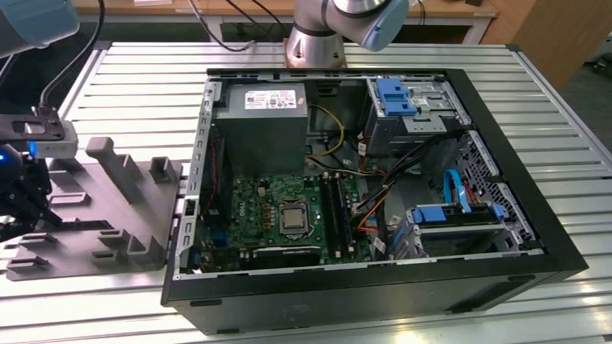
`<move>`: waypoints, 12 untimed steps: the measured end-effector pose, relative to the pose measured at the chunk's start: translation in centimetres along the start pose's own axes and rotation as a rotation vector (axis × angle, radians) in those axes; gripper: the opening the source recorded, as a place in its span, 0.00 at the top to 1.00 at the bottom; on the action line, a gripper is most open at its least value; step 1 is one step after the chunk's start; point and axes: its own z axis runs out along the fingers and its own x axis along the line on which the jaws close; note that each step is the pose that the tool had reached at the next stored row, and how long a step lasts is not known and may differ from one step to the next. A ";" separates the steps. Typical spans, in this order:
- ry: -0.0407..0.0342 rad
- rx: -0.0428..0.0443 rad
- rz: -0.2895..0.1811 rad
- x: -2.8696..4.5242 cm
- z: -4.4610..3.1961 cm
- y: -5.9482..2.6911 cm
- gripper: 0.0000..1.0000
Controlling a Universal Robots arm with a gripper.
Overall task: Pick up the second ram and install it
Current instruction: 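Pick up the second ram and move it above second insertion slot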
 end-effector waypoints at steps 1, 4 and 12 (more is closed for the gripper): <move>0.0000 0.0000 0.000 -0.01 -0.20 0.00 0.89; 0.0000 0.0001 0.000 -0.03 -0.83 0.02 0.89; 0.0000 0.0000 0.000 -0.13 -2.77 0.06 0.89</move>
